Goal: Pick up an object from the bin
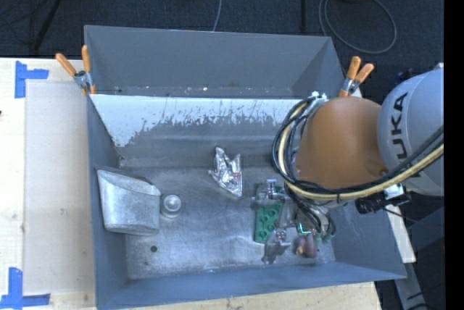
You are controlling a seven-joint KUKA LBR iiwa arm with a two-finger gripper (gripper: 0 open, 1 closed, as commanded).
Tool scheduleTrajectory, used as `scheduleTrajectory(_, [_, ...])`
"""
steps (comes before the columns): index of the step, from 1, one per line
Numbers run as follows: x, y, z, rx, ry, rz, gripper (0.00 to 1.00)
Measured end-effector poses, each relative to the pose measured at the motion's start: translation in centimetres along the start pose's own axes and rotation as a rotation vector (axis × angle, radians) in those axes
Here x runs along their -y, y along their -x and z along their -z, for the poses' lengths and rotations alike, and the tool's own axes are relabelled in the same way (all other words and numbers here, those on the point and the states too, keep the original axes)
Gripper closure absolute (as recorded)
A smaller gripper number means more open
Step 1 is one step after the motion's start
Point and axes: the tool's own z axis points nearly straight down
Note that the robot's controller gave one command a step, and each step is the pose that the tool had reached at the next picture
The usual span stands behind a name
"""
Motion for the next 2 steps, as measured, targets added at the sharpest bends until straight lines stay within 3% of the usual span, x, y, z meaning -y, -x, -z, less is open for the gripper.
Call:
scheduleTrajectory(1, [6.5,3.4,-5.7,0.006,-0.002,0.145,0.00])
scheduleTrajectory(2, [6.2,7.2,-10.0,0.006,-0.001,0.325,0.00])
